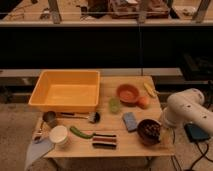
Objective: Place grapes in plastic cup
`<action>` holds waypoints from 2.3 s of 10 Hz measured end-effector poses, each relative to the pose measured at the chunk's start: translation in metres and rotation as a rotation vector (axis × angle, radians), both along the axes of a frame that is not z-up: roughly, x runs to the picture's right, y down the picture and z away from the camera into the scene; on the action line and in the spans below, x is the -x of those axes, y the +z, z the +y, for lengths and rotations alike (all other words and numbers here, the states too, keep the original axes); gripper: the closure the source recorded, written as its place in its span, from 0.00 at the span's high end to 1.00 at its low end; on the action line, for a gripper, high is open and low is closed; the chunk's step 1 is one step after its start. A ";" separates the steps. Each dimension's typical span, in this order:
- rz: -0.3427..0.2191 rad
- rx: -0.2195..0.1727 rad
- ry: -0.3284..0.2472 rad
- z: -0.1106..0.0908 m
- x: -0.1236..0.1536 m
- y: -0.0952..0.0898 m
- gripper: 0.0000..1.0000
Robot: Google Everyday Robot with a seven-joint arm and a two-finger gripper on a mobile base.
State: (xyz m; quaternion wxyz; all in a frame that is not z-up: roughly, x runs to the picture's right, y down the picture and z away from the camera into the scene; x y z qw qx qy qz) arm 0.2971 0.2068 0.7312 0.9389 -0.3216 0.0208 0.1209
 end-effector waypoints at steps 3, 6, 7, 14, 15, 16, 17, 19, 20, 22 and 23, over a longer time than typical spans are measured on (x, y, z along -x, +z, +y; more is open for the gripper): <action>0.032 -0.002 0.001 0.003 0.000 0.005 0.38; 0.052 0.006 0.020 0.008 -0.004 0.010 0.10; 0.056 0.007 0.024 0.008 -0.004 0.010 0.09; -0.095 -0.035 0.130 -0.037 -0.007 -0.032 0.09; -0.118 -0.052 0.153 -0.058 -0.008 -0.040 0.09; -0.129 -0.070 0.162 -0.079 -0.008 -0.049 0.09; -0.131 -0.083 0.169 -0.096 -0.012 -0.059 0.09; -0.143 -0.120 0.182 -0.145 -0.018 -0.085 0.09; -0.155 -0.135 0.189 -0.160 -0.018 -0.090 0.09; -0.219 -0.165 0.227 -0.194 -0.018 -0.094 0.09; -0.241 -0.172 0.232 -0.200 -0.011 -0.093 0.09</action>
